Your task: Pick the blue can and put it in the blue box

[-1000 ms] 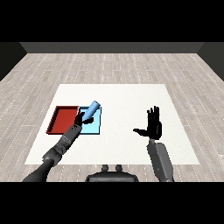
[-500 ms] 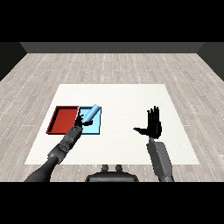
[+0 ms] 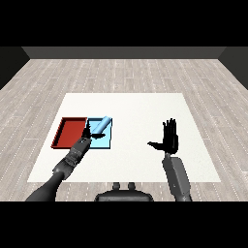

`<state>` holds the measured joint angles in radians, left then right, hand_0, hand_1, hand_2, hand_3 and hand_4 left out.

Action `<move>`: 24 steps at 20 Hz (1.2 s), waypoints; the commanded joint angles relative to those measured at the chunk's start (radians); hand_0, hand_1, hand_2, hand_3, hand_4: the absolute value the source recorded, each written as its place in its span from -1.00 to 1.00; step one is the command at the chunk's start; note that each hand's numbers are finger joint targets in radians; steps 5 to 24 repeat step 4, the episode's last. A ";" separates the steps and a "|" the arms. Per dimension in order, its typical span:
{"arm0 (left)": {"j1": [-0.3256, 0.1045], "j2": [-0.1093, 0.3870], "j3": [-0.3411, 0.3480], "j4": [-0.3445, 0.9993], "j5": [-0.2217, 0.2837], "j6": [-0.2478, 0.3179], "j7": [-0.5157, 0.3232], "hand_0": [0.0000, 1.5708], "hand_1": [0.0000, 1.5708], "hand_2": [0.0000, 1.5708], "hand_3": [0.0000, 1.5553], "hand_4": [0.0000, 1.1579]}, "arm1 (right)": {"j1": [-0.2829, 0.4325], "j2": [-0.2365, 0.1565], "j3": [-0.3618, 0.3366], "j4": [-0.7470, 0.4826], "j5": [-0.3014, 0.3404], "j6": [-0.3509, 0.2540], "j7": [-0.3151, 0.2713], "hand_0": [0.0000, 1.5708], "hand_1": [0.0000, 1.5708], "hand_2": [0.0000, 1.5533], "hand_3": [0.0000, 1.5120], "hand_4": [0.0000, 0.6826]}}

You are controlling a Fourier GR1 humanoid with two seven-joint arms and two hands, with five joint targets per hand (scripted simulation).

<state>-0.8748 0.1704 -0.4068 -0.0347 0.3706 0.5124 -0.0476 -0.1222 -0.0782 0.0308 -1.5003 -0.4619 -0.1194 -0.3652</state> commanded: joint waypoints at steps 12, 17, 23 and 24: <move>0.017 0.045 0.088 -0.146 0.057 0.006 -0.271 -1.00 -1.00 -1.00 -1.00 -1.00 | -0.010 -0.016 0.032 -0.017 0.038 0.010 0.018 -1.00 -1.00 -1.00 -1.00 -1.00; 0.017 0.045 0.088 -0.146 0.057 0.006 -0.271 -1.00 -1.00 -1.00 -1.00 -1.00 | -0.010 -0.016 0.032 -0.017 0.038 0.010 0.018 -1.00 -1.00 -1.00 -1.00 -1.00; 0.017 0.045 0.088 -0.146 0.057 0.006 -0.271 -1.00 -1.00 -1.00 -1.00 -1.00 | -0.010 -0.016 0.032 -0.017 0.038 0.010 0.018 -1.00 -1.00 -1.00 -1.00 -1.00; 0.017 0.045 0.088 -0.146 0.057 0.006 -0.271 -1.00 -1.00 -1.00 -1.00 -1.00 | -0.010 -0.016 0.032 -0.017 0.038 0.010 0.018 -1.00 -1.00 -1.00 -1.00 -1.00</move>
